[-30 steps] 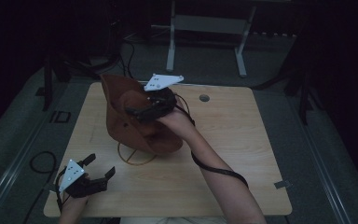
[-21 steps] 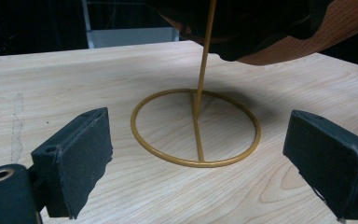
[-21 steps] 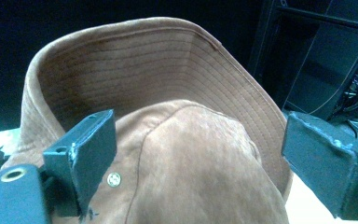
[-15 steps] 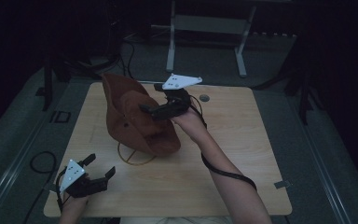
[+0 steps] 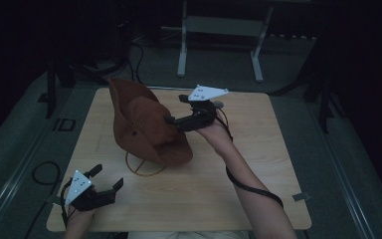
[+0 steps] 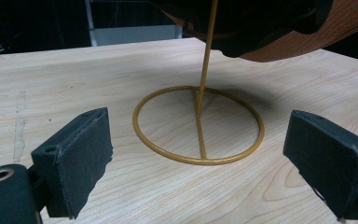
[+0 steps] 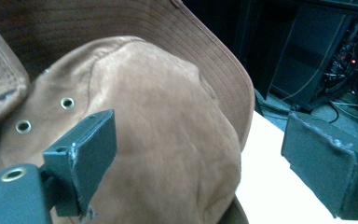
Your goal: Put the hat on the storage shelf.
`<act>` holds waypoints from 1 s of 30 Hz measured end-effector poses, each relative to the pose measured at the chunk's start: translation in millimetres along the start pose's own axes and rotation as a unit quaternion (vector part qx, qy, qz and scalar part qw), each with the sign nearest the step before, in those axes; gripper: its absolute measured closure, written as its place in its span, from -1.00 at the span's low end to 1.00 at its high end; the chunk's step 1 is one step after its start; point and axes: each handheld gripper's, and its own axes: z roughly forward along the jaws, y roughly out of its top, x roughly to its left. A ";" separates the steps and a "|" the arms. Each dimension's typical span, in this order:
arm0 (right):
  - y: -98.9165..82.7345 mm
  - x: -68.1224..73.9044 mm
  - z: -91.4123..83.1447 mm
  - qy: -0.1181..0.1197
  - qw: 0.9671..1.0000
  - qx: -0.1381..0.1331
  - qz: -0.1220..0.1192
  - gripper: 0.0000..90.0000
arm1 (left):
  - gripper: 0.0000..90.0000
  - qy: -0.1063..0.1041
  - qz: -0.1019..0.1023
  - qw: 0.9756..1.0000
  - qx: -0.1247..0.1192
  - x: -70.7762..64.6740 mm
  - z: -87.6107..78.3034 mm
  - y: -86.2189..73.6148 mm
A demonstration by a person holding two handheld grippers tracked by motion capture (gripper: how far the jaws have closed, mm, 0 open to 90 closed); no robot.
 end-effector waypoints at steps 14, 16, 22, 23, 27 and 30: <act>-40.4 -19.1 -21.5 -0.025 0.999 0.016 0.024 -0.77 | -0.81 0.001 0.003 1.000 0.003 -0.2 1.8 -1.0; -47.3 -22.3 -24.1 -0.028 0.999 0.019 0.028 -0.77 | -0.81 0.002 0.004 1.000 0.004 -0.2 2.1 -1.0; -69.3 -30.4 -31.2 -0.039 0.998 0.028 0.035 -0.77 | -0.81 0.001 0.005 1.000 0.005 -0.2 2.5 -1.2; -73.2 -31.6 -32.6 -0.040 0.998 0.031 0.036 -0.77 | -0.81 0.001 0.005 1.000 0.005 -0.3 2.7 -1.3; -88.7 -35.6 -35.9 -0.044 0.998 0.038 0.038 -0.77 | -0.81 0.000 0.005 1.000 0.006 -0.2 3.2 -1.4; -99.0 -37.1 -37.5 -0.045 0.997 0.045 0.041 -0.77 | -0.81 0.000 0.005 1.000 0.007 -0.5 3.3 -1.4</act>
